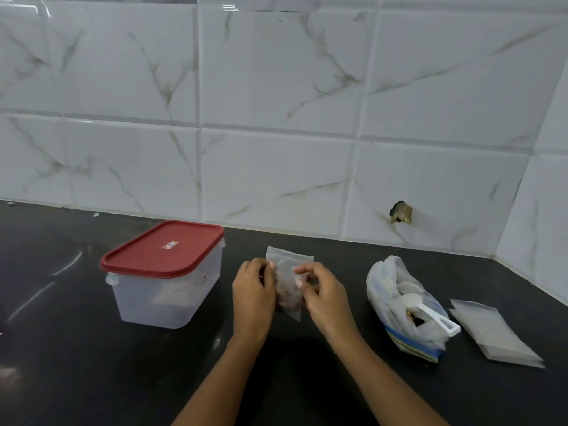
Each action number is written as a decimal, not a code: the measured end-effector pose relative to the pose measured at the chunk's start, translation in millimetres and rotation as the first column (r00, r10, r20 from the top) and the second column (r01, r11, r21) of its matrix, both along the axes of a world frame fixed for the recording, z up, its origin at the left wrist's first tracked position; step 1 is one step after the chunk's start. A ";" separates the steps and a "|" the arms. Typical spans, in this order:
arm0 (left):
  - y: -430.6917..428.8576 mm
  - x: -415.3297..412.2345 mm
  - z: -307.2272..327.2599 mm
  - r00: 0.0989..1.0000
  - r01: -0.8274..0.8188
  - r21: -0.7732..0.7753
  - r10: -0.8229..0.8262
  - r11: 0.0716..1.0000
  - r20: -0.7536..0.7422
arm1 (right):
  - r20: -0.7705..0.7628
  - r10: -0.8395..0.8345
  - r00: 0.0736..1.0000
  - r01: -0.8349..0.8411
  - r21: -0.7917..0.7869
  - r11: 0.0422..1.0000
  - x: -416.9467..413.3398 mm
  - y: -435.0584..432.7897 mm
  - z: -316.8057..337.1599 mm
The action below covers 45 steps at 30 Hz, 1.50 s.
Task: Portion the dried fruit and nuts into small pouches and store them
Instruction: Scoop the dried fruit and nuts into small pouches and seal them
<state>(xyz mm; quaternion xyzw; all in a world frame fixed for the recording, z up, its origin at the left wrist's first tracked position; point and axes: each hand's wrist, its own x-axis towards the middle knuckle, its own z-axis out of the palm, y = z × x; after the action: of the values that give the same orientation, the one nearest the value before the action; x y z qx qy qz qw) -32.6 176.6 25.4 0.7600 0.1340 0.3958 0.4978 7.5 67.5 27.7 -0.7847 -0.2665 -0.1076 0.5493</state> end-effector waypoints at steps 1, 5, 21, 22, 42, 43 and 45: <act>6.2 2.7 -1.8 0.999 -0.032 0.000 0.032 0.999 -0.004 | -0.044 0.010 0.999 -0.011 -0.007 1.000 2.3 7.5 0.3; 27.7 13.5 -11.2 0.994 -0.105 -0.026 0.104 0.994 -0.035 | -0.047 0.004 0.999 -0.006 -0.052 0.999 13.8 33.4 -4.7; 41.9 33.4 -25.6 0.958 -0.159 -0.005 0.153 0.987 -0.241 | -0.108 0.048 0.993 -0.079 -0.303 0.950 24.0 47.8 -26.7; 41.2 32.7 -24.8 0.953 -0.173 0.006 0.169 0.985 -0.249 | -0.108 0.049 0.993 -0.079 -0.297 0.952 23.8 47.8 -26.4; -62.4 17.8 7.6 0.970 -0.060 0.564 0.181 0.824 -0.162 | 0.500 -0.151 0.853 0.405 -0.451 0.795 8.7 -56.6 22.7; -74.6 21.4 8.6 0.972 -0.048 0.557 0.168 0.829 -0.167 | 0.510 -0.171 0.843 0.429 -0.447 0.785 12.1 -67.9 23.8; -97.9 28.8 8.9 0.974 -0.030 0.540 0.147 0.841 -0.174 | 0.518 -0.193 0.833 0.462 -0.459 0.759 17.2 -91.5 26.8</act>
<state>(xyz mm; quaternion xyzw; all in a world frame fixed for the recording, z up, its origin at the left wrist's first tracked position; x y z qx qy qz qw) -3.7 78.7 34.3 0.8984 0.1050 0.3583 0.2310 24.7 -24.0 54.5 -0.9009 -0.2575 -0.2949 0.1875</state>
